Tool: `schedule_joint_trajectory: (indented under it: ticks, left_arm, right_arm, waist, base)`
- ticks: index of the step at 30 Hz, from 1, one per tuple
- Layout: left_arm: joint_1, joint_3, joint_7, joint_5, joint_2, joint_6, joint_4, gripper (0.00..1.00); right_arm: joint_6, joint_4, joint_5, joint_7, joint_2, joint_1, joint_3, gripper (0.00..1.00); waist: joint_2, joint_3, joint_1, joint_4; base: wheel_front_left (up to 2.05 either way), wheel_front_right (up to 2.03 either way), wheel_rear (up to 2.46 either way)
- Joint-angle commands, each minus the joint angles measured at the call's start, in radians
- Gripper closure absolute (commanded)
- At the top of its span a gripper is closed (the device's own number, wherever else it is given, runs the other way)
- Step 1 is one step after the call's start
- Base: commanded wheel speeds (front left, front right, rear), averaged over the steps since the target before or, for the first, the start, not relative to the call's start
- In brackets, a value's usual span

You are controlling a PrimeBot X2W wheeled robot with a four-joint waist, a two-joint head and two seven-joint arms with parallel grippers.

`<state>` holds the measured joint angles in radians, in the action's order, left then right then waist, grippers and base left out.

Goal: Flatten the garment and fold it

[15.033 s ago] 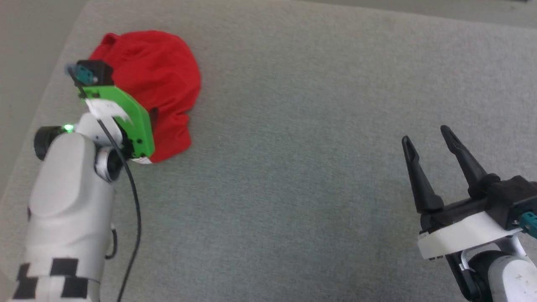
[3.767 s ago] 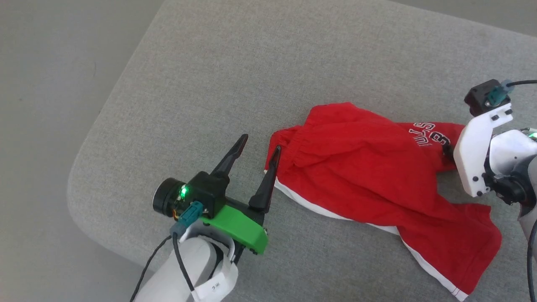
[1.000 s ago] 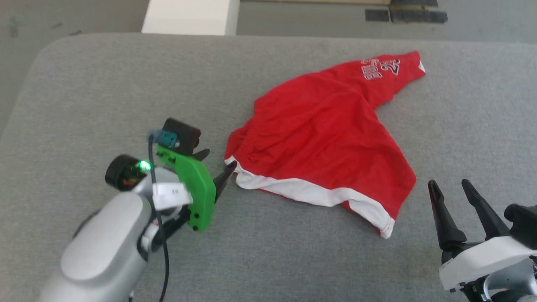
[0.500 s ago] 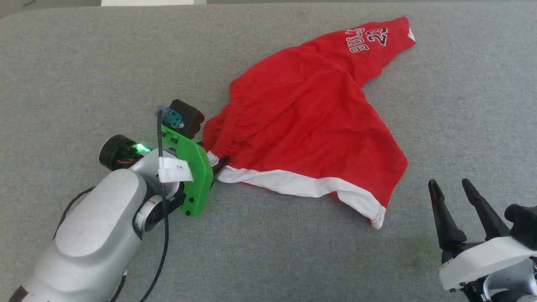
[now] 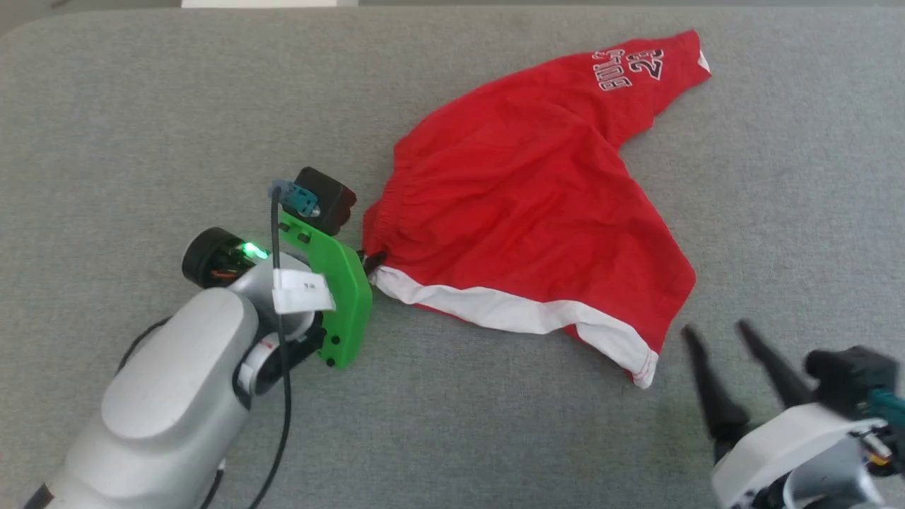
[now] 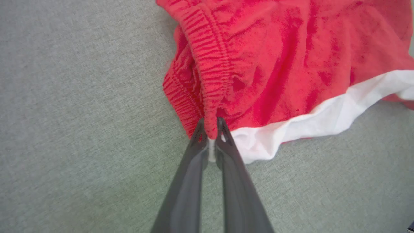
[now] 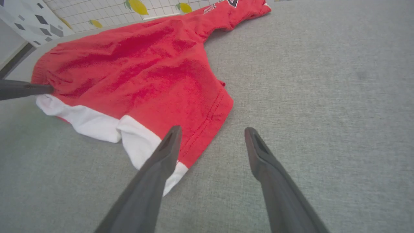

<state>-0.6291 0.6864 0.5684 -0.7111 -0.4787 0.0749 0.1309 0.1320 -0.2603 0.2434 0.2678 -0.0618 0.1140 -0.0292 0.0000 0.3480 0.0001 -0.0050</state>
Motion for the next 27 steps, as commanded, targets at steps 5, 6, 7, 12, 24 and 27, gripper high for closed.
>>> schedule_joint_trajectory:
  ticks: [5,6,7,12,24,27]
  left_arm:
    - [0.065,-0.003,-0.033,0.009,0.011,-0.056,-0.063,1.00]
    - [0.073,-0.002,-0.037,0.012,0.013,-0.064,-0.073,1.00]
    - [0.082,0.000,-0.041,0.015,0.016,-0.073,-0.084,1.00]
    - [0.106,0.009,-0.054,0.024,0.023,-0.093,-0.114,1.00]
    - [0.103,0.017,-0.064,0.029,0.031,-0.103,-0.123,1.00]
    - [0.101,0.018,-0.065,0.028,0.033,-0.105,-0.125,1.00]
  right_arm:
    - [-0.001,-0.005,0.038,0.111,-0.028,0.055,0.042,0.00]
    - [-0.001,-0.004,0.038,0.126,-0.029,0.057,0.042,0.00]
    - [-0.001,-0.004,0.035,0.140,-0.034,0.058,0.047,0.00]
    - [-0.001,-0.004,0.041,0.172,-0.025,0.044,0.059,0.00]
    - [-0.001,0.057,0.002,0.201,-0.018,-0.014,0.090,0.00]
    - [-0.001,0.075,-0.012,0.199,-0.020,-0.027,0.098,0.00]
  waist:
    - [0.0000,-0.020,-0.0001,0.029]
    - [0.0000,-0.019,-0.0001,0.033]
    - [0.0000,-0.019,-0.0001,0.038]
    - [0.0000,-0.016,-0.0001,0.055]
    - [0.0000,-0.016,-0.0001,0.075]
    - [0.0000,-0.010,-0.0001,0.080]
  base:
    - [0.00,0.00,0.00]
    - [0.00,0.00,0.00]
    - [0.00,0.00,0.00]
    - [0.00,0.00,0.00]
    - [0.00,0.00,0.00]
    - [0.00,0.00,0.00]
